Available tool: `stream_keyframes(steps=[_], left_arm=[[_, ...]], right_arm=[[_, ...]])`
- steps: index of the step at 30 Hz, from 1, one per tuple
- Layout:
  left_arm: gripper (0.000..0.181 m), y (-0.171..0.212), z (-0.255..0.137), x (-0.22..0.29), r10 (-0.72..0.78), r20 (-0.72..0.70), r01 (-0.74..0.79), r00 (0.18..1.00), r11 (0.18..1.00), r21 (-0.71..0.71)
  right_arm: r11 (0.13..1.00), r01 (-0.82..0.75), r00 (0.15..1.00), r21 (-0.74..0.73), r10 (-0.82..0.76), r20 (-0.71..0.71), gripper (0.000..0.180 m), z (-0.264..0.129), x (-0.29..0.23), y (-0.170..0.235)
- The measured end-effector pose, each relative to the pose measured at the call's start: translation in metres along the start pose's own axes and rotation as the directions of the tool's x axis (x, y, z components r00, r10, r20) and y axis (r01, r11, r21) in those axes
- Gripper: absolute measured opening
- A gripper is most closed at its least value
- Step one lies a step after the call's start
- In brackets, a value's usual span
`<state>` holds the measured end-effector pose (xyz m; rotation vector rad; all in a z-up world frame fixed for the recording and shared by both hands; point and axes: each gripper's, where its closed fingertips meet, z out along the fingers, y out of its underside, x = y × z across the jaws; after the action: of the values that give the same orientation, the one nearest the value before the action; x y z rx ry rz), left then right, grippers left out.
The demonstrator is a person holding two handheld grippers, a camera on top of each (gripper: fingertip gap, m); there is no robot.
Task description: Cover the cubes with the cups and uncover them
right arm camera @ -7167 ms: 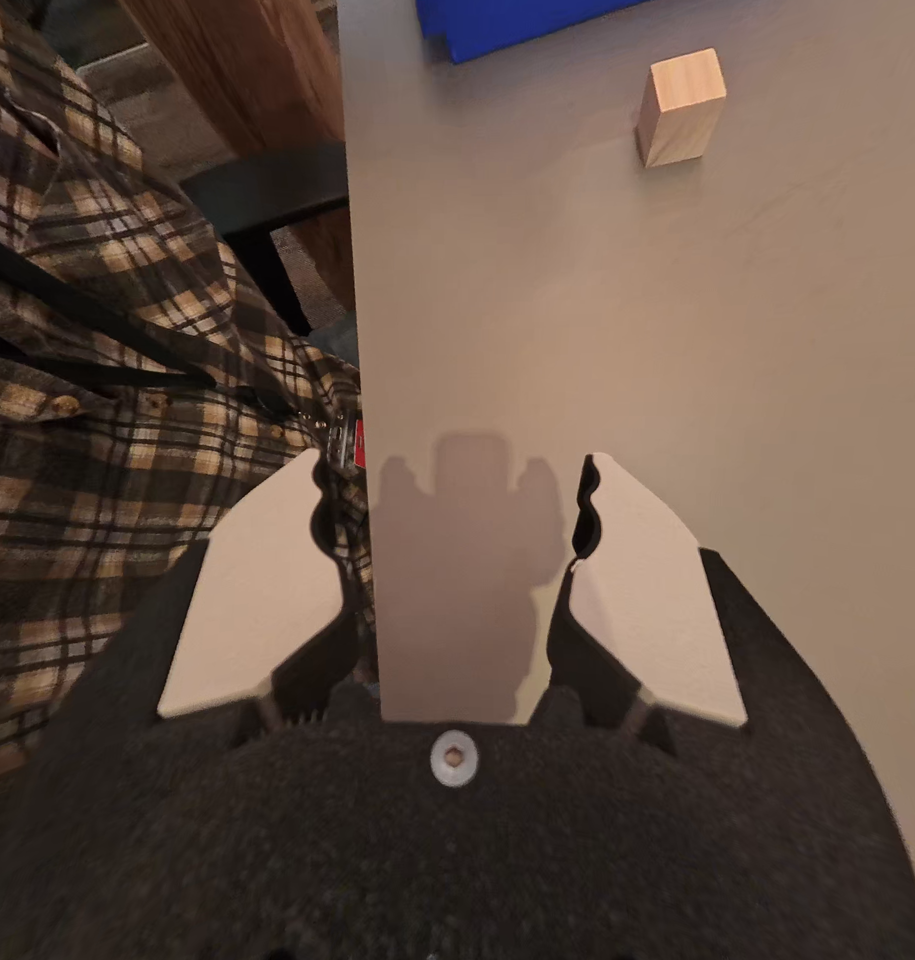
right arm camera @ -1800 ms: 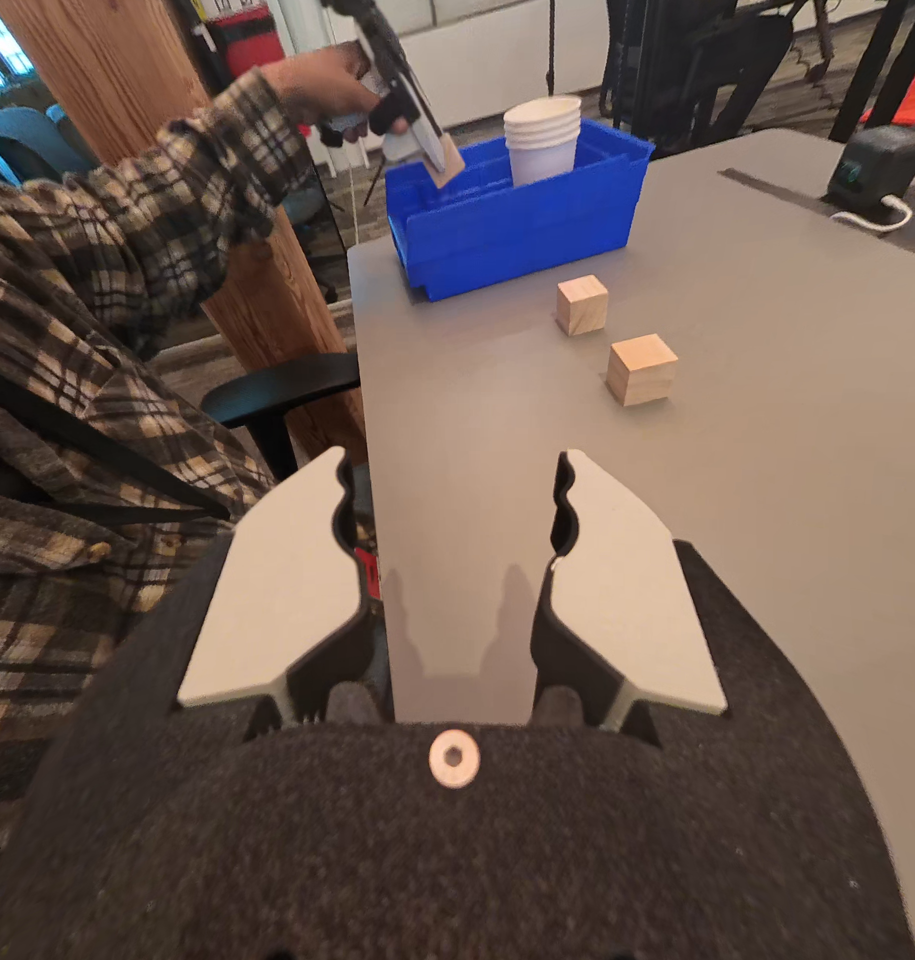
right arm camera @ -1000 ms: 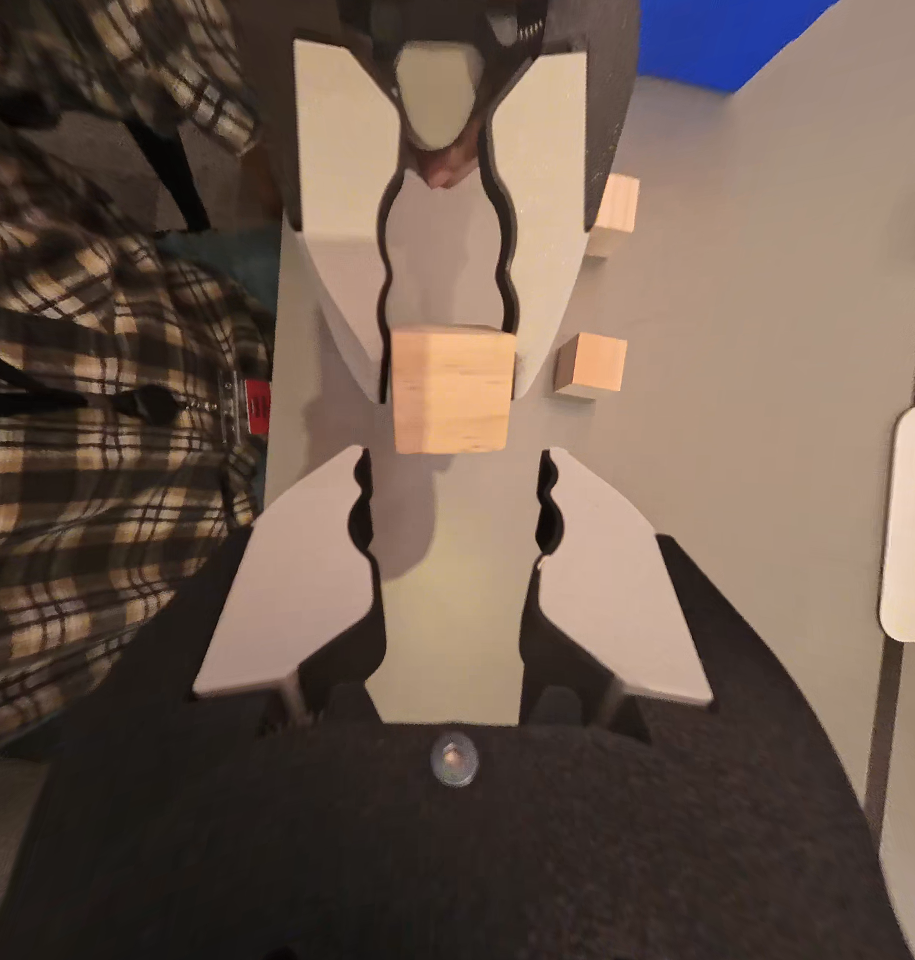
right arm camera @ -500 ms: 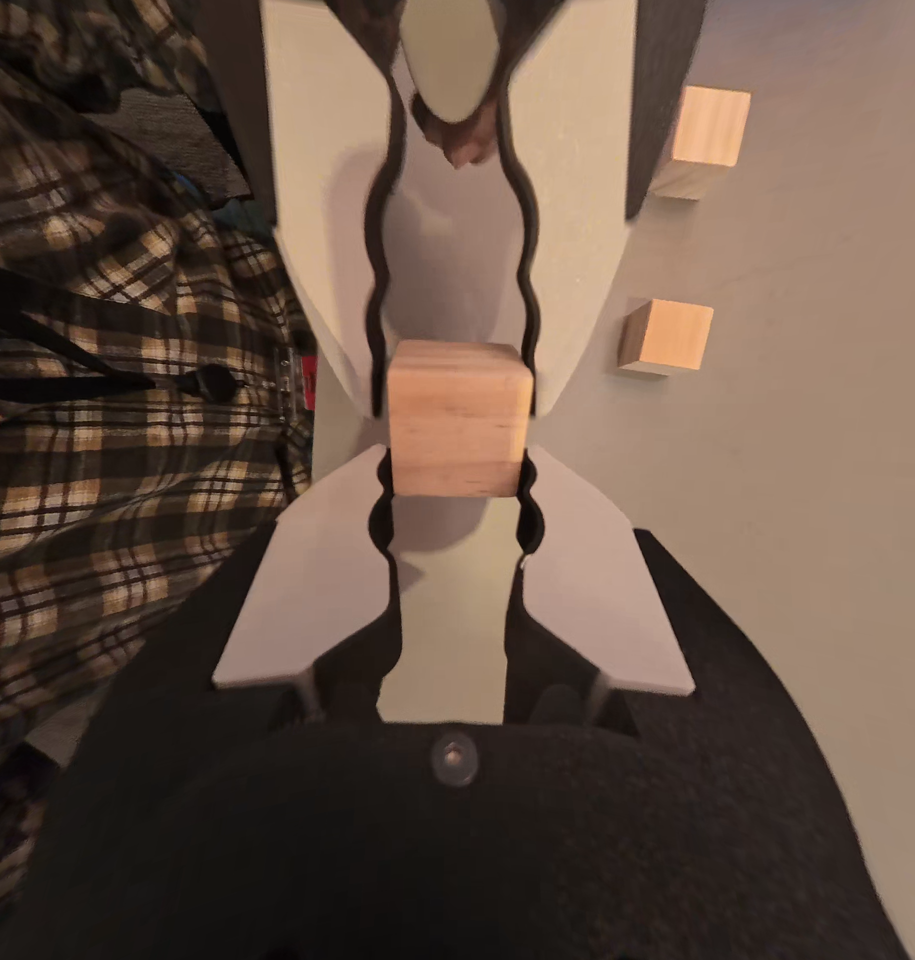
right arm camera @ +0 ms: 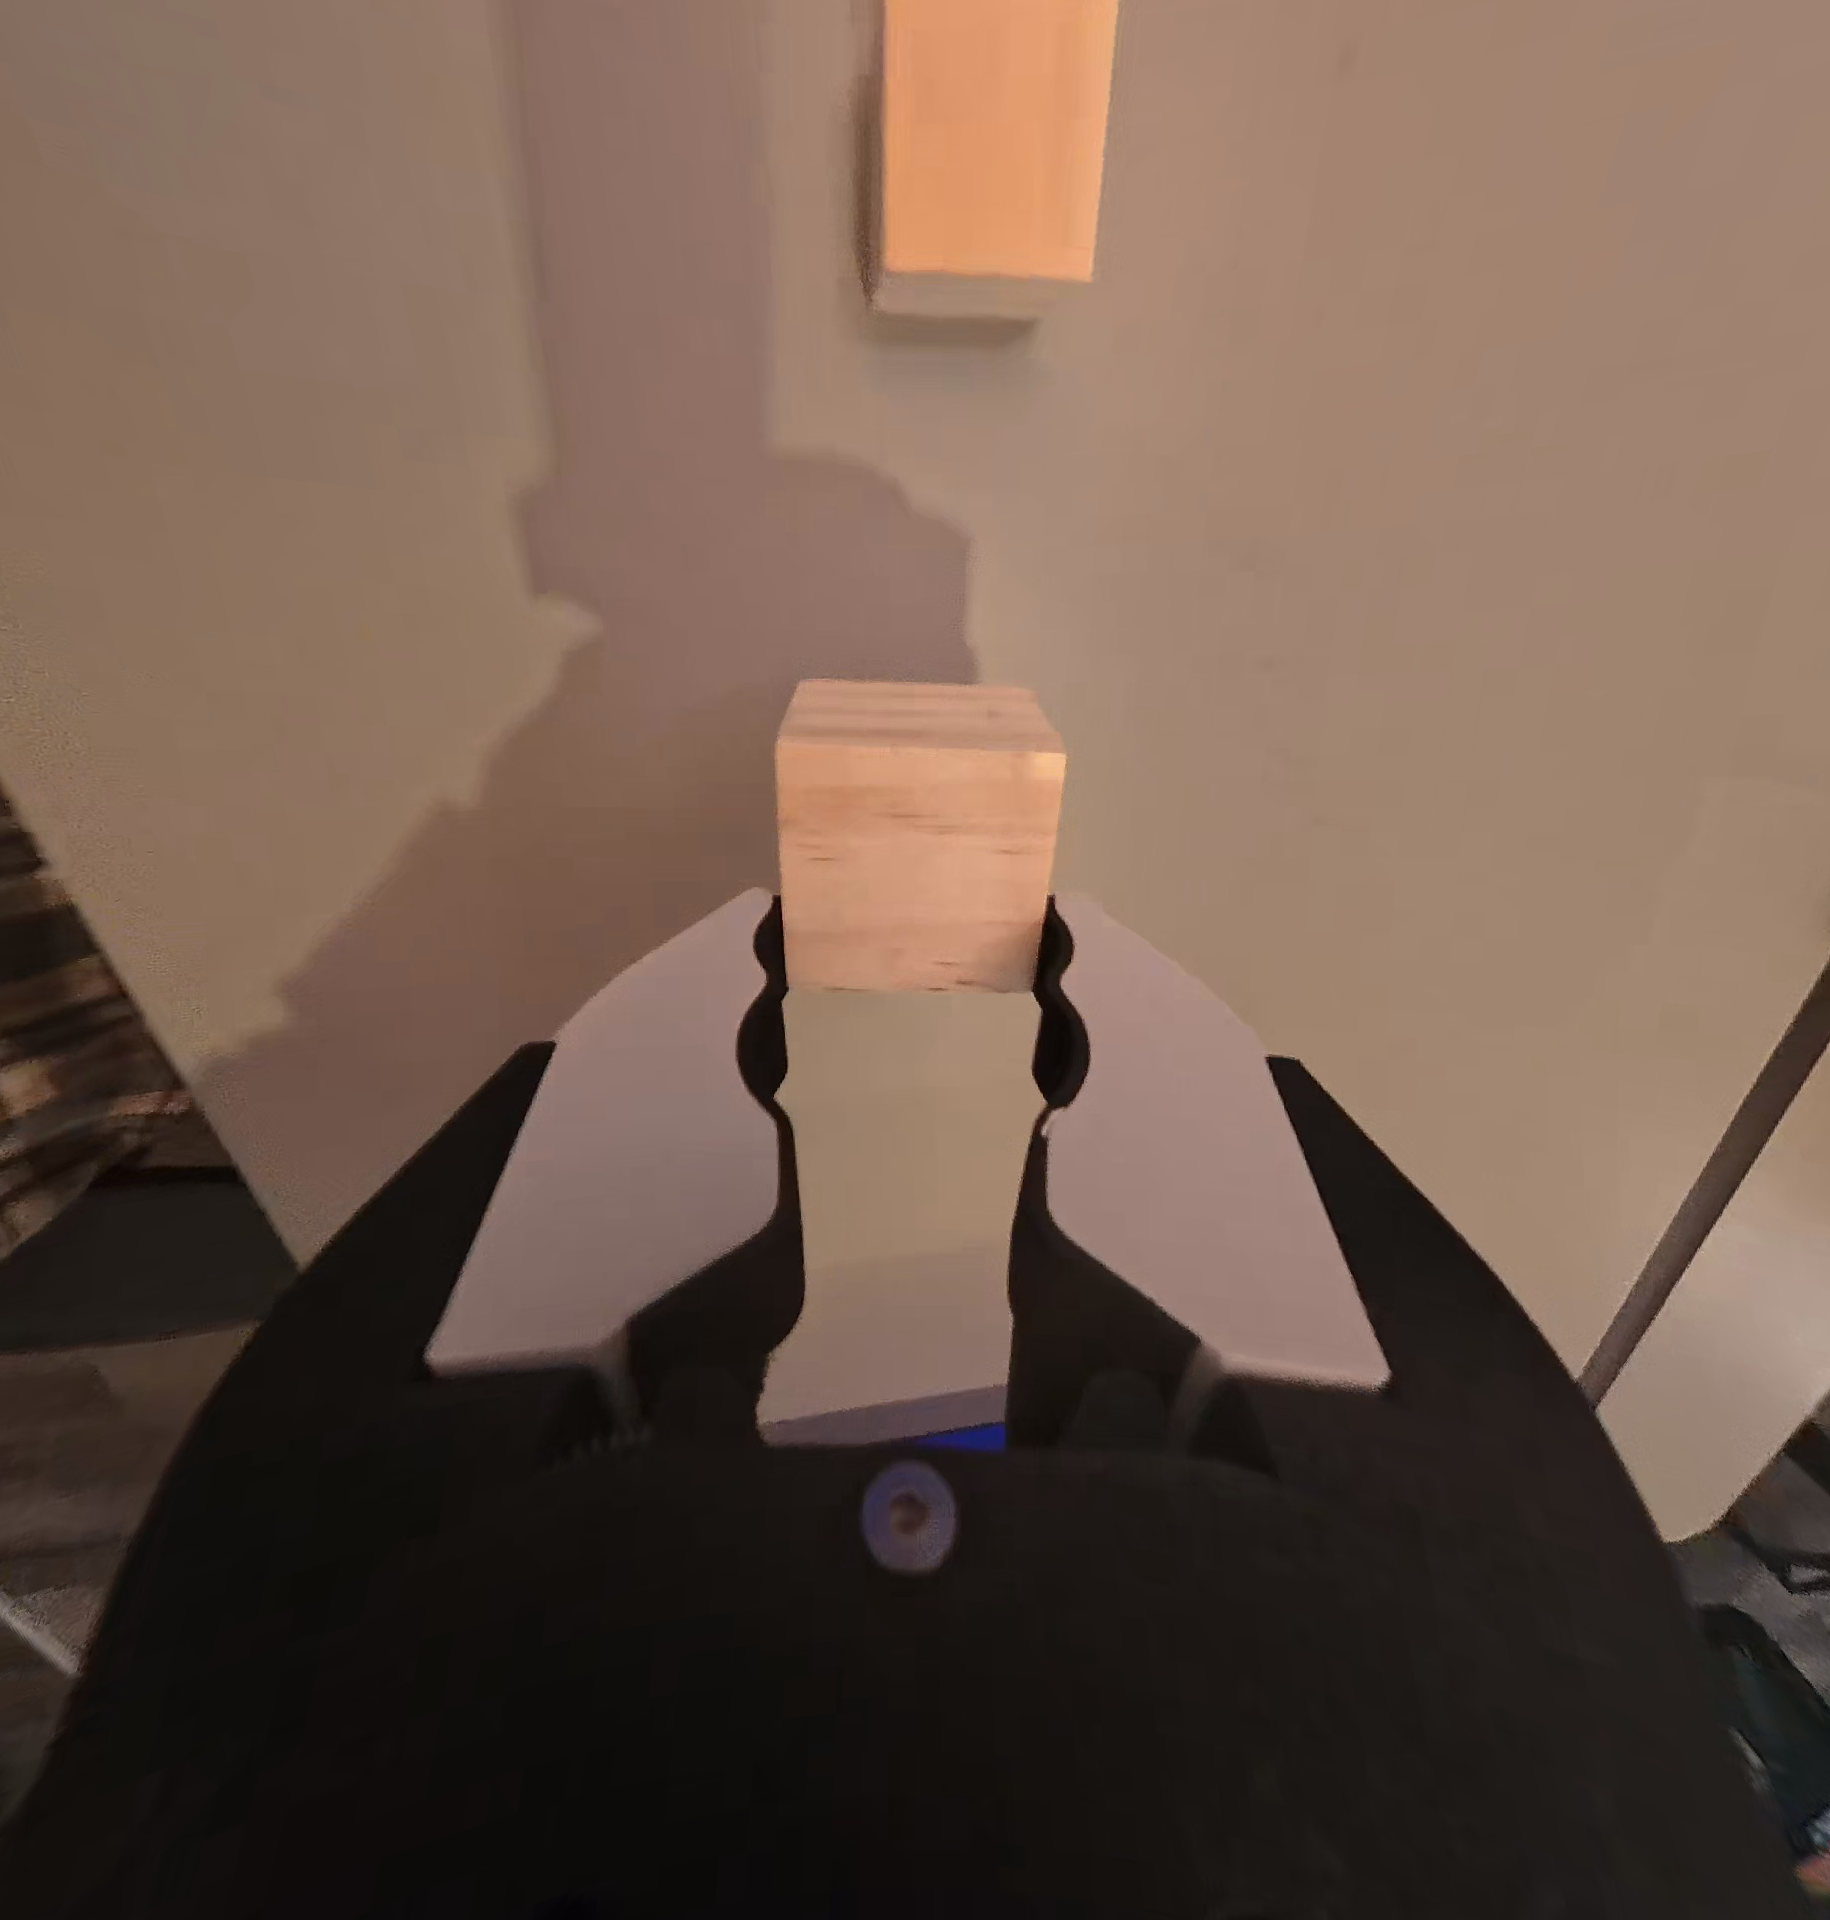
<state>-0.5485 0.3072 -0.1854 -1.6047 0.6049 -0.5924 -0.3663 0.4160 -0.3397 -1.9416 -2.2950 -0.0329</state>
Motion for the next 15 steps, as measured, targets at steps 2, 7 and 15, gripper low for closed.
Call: stream_keyframes(steps=[2, 7, 15], left_arm=[[0.059, 0.001, -0.005, -0.004, 0.037, 0.046, -0.037, 0.998, 0.999, -0.011], [0.058, 0.003, -0.006, -0.001, 0.091, 0.045, -0.089, 0.995, 0.995, -0.04], [0.057, 0.005, -0.007, -0.007, 0.101, 0.064, -0.098, 0.993, 0.994, -0.049]], right_arm=[[1.0, -0.001, 1.0, -0.031, 0.002, 0.01, 0.045, 0.017, 0.004, 0.003], [0.998, 0.001, 1.0, -0.07, 0.001, 0.029, 0.045, 0.045, 0.007, 0.006], [0.994, 0.0, 0.998, -0.105, 0.006, 0.057, 0.045, 0.064, 0.011, 0.017]])
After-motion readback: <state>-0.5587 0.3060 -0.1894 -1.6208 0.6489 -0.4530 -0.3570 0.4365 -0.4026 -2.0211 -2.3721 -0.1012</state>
